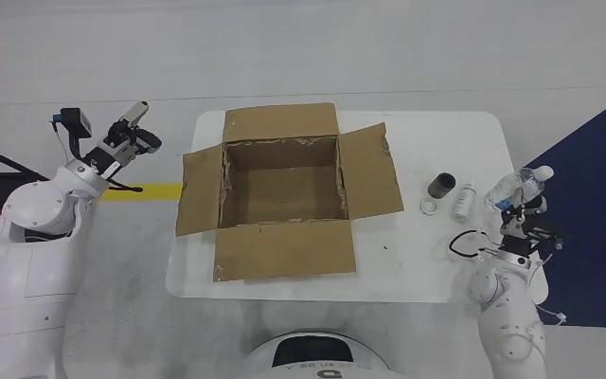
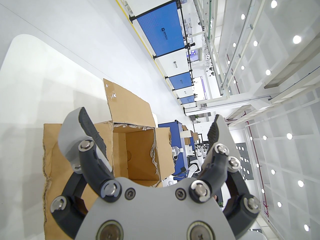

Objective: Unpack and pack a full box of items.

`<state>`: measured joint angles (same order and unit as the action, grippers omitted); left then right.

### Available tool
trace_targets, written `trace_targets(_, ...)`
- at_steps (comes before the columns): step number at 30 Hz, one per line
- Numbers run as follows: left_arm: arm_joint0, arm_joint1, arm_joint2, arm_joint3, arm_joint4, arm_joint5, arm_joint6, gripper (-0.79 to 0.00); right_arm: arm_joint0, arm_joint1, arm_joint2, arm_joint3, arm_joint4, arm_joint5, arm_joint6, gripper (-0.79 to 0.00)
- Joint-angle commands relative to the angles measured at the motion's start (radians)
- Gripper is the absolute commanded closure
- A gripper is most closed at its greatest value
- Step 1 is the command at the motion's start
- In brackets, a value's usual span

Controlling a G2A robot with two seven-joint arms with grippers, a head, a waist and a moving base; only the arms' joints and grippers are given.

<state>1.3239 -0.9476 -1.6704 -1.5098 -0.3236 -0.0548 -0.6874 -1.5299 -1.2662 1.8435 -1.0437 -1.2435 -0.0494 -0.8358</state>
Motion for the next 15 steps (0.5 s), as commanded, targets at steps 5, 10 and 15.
trace_targets(5,0.000,0.000,0.000,0.000,0.000,0.000,0.000,-0.785,-0.008,0.002,-0.005,-0.001,-0.025,-0.012,0.032,0.000)
trace_targets(10,0.000,0.000,0.000,0.000,0.000,0.000,0.000,-0.785,-0.013,0.006,0.003,0.003,-0.032,-0.025,0.061,0.000)
trace_targets(15,0.000,0.000,0.000,0.000,0.000,0.000,0.000,-0.785,-0.022,0.010,0.018,0.008,-0.028,-0.054,0.076,0.000)
